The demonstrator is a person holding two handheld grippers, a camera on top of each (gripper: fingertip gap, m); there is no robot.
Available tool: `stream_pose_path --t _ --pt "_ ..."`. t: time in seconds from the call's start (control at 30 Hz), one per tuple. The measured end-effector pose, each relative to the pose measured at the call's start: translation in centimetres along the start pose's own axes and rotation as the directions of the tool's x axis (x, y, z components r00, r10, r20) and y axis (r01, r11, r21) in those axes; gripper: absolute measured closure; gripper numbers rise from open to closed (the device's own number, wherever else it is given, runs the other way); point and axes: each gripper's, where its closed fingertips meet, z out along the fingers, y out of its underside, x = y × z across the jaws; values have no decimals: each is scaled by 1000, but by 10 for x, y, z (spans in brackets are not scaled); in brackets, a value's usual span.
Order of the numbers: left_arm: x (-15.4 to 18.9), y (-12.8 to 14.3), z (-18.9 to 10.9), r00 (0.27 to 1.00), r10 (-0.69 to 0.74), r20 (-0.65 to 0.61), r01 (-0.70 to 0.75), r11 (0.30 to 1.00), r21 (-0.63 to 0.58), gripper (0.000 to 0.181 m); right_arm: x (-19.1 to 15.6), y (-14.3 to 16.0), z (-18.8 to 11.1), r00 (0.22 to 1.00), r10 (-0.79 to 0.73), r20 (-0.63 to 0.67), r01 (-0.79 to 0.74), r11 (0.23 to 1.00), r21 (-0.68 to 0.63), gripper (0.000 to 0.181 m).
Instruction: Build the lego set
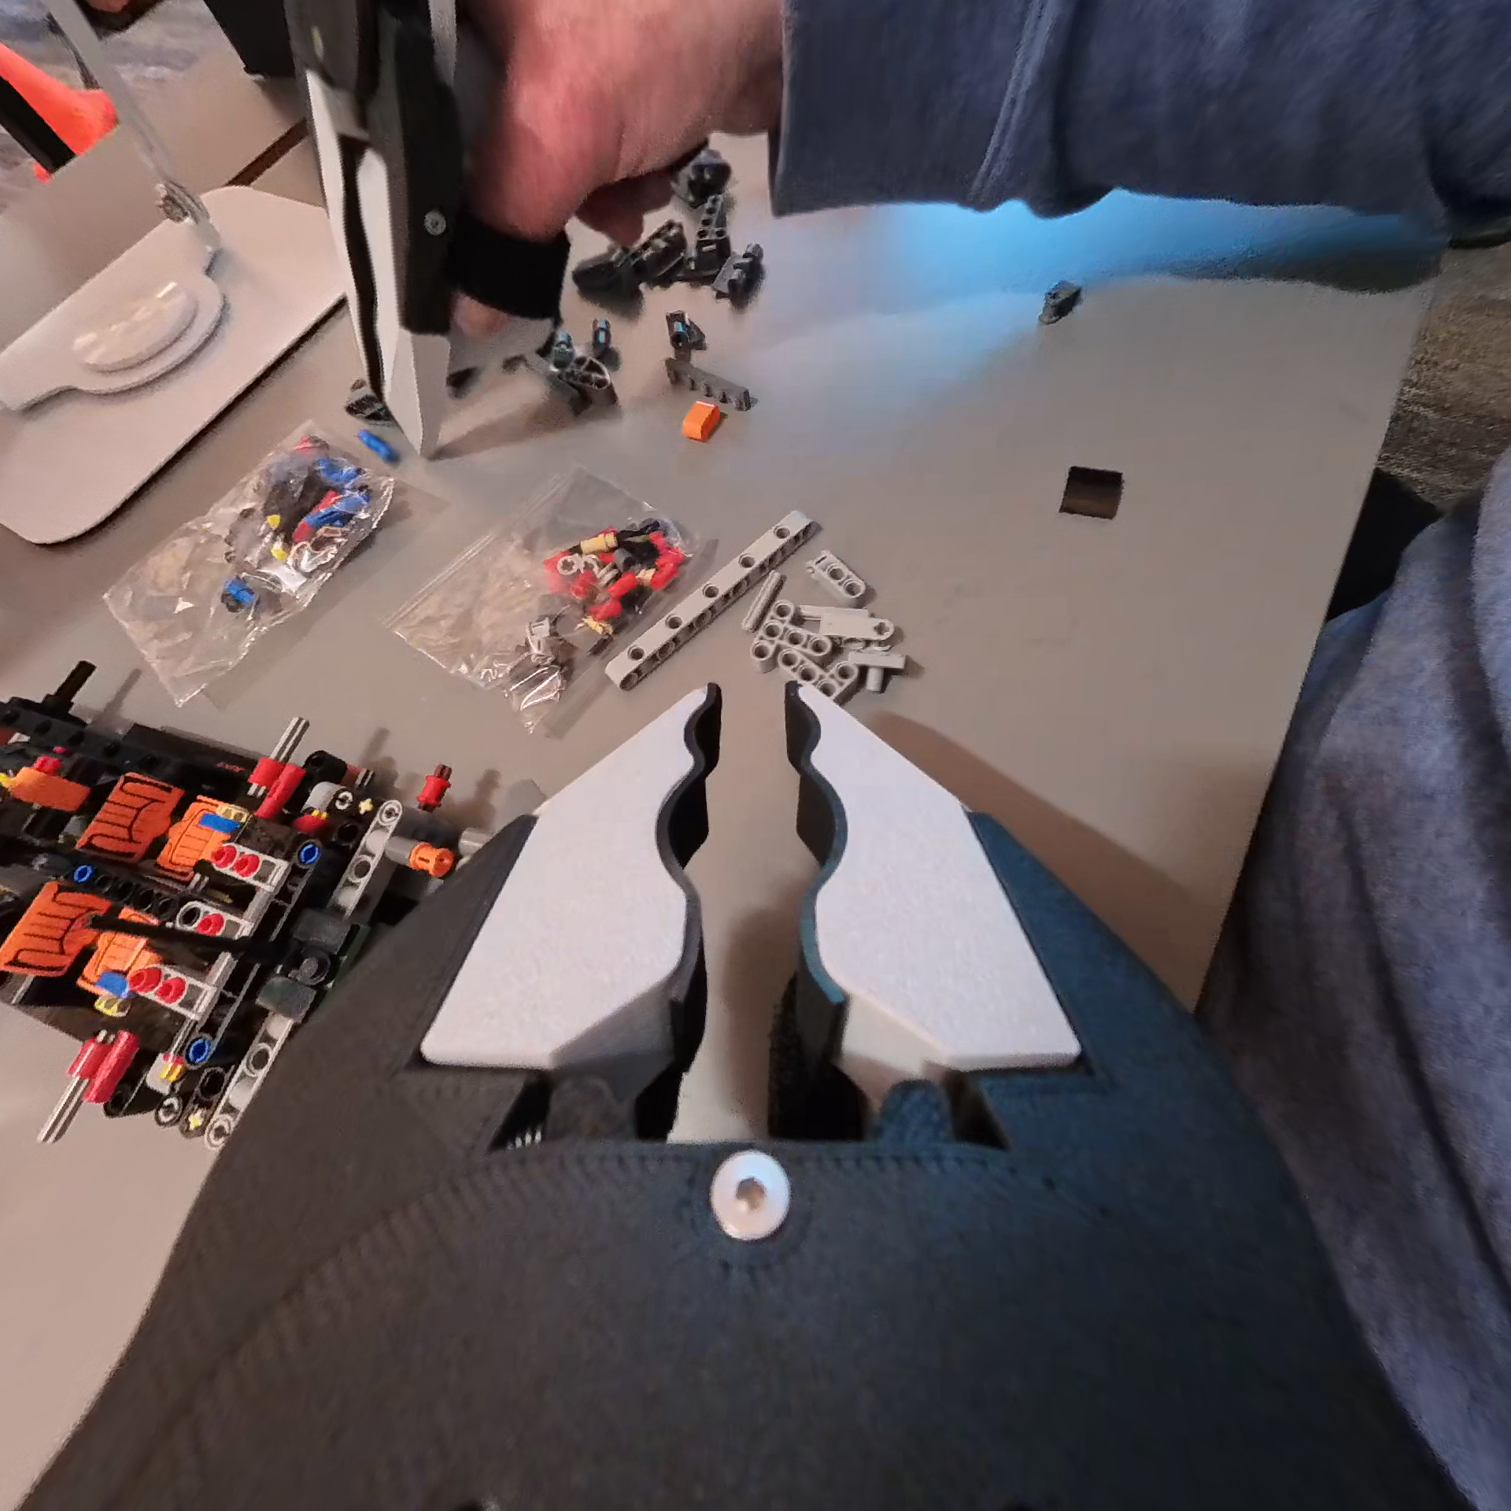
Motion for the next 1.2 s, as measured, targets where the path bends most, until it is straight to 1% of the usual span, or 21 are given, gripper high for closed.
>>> stream_pose_path --t 0.07,0.13,0.3,0.47,0.57,0.7,0.87,1.1,1.13,1.2 --pt "-1 1 0 1000 -7 -5 7 1000 4 168 2 -2 3 1000 22 10 -22 1000 3 172" --pt "-1 1 0 1000 -13 -11 13 1000 7 168 4 -4 5 999 31 11 -31 1000 2 178" --pt "-3 1 -1 1000 -22 -14 22 1000 12 168 3 -7 3 1000 24 15 -24 1000 5 172" --pt "-1 1 1 1000 -19 -16 19 1000 8 168 0 -9 5 999 -15 29 16 1000 -7 162" --pt "0 0 1 1000 -16 -14 16 1000 6 168 0 -12 8 998 -52 27 53 998 -15 164" --pt "0 1 1 1000 -13 -10 13 1000 2 168 1 -15 10 994 -103 27 104 994 -20 161" --pt "1 0 1 1000 -11 -12 11 1000 5 168 -7 -14 10 992 -60 109 63 997 -32 152" --pt "0 1 1 1000 -13 -14 13 1000 5 168 -9 -18 12 994 -48 103 50 998 -25 151" --pt "0 1 1 1000 -13 -14 13 1000 5 168 -9 -20 13 994 -45 104 48 999 -25 153" --pt "0 1 0 1000 -12 -12 12 1000 5 168 -10 -21 14 994 -48 99 51 998 -27 169"
